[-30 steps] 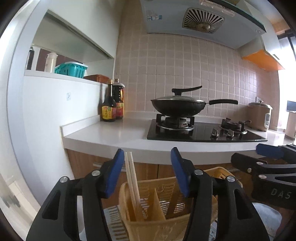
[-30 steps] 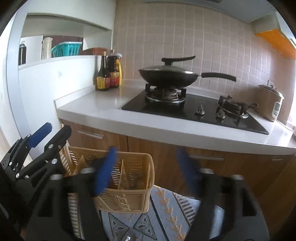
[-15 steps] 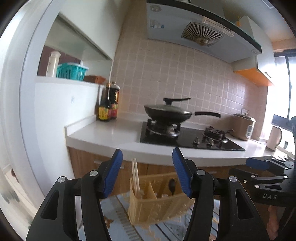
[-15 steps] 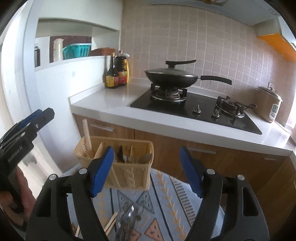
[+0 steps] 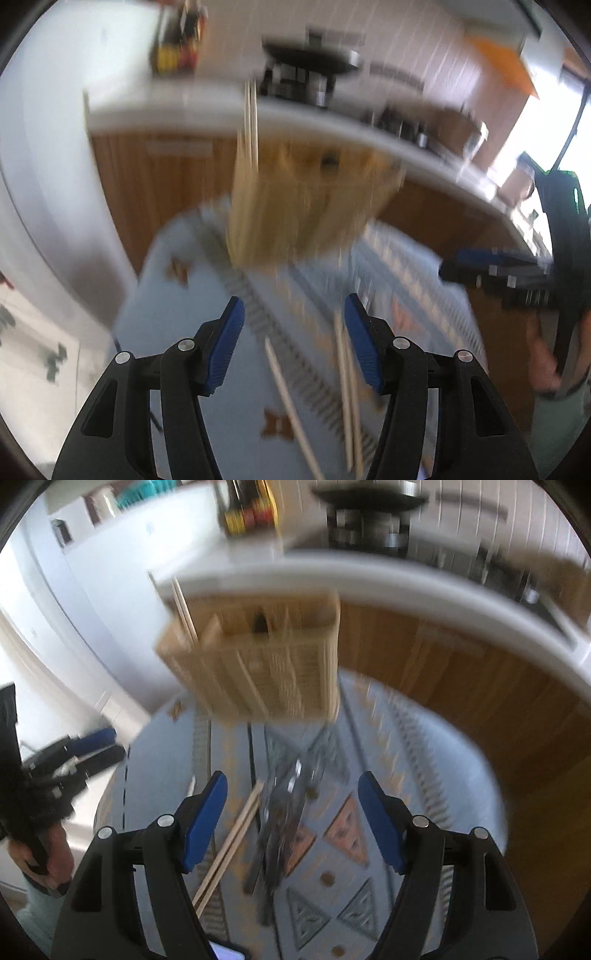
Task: Organize utensils
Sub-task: 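Grasp a single wooden chopstick with the left tool while the right tool grasps a clear spoon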
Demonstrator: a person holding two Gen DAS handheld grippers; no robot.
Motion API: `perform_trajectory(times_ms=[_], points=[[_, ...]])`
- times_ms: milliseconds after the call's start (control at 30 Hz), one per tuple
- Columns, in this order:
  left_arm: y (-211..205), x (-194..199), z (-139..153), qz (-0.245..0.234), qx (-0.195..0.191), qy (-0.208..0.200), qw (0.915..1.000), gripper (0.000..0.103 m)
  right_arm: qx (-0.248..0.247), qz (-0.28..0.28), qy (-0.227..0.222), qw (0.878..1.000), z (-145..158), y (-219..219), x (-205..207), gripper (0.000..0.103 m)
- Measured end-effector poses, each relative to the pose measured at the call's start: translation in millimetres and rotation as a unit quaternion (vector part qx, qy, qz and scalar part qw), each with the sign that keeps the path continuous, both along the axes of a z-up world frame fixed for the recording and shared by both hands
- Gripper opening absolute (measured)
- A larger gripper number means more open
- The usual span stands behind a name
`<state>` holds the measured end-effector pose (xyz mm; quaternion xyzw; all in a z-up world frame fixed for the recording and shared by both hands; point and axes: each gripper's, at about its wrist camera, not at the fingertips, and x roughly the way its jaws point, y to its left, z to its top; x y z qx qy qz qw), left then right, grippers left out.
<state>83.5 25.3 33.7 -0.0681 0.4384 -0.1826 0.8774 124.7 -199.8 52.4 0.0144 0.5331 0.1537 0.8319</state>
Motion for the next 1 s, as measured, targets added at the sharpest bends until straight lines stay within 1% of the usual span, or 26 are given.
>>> perform_trajectory(times_ms=[33,67,100,167,200,300,333,400,467,533,700,900,1000], points=[[-3.0,0.4,-12.7,-0.008,0.011,0.020,0.9997,0.053,0.002,-0.003,0.022,1.000,-12.7,-0.2,6.1,0.069],[-5.7,0.3,-24.9,-0.016,0.021,0.036,0.9990,0.052,0.000,-0.005,0.034,0.999,-21.7,-0.1,10.8,0.069],[-7.3,0.3,-33.5,-0.021,0.028,0.045,0.9984,0.049,-0.003,-0.008,0.042,0.999,-29.6,0.4,15.2,0.066],[-14.0,1.3,-53.4,-0.034,0.050,0.069,0.9957,0.046,-0.007,-0.011,0.057,0.998,-43.2,1.5,24.6,0.061],[-16.6,1.8,-61.4,-0.039,0.058,0.077,0.9945,0.043,-0.012,-0.013,0.062,0.998,-48.7,1.9,28.8,0.057],[-21.8,3.0,-80.0,-0.048,0.072,0.097,0.9916,0.039,-0.026,-0.017,0.081,0.996,-67.0,2.3,40.2,0.052],[-23.7,3.6,-86.5,-0.049,0.078,0.102,0.9906,0.038,-0.028,-0.019,0.089,0.995,-73.4,2.7,44.0,0.048],[-26.0,1.1,-91.7,-0.049,0.088,0.104,0.9895,0.032,-0.036,-0.021,0.098,0.994,-83.8,3.6,49.1,0.045],[-28.1,0.3,-95.2,-0.049,0.097,0.102,0.9889,0.030,-0.035,-0.019,0.108,0.993,-91.3,5.1,50.9,0.045],[-30.1,0.2,-93.4,-0.050,0.104,0.097,0.9886,0.030,-0.031,-0.014,0.116,0.993,-97.1,7.7,52.3,0.045],[-29.5,-0.6,-94.0,-0.047,0.111,0.092,0.9884,0.030,-0.042,-0.009,0.113,0.993,-103.4,21.1,59.3,0.045],[-29.7,-1.5,-92.2,-0.050,0.123,0.092,0.9868,0.030,-0.076,-0.003,0.096,0.992,-104.7,43.6,65.8,0.045],[-28.6,1.6,-92.3,-0.053,0.120,0.099,0.9865,0.030,-0.070,-0.004,0.100,0.993,-106.8,45.6,67.8,0.045]])
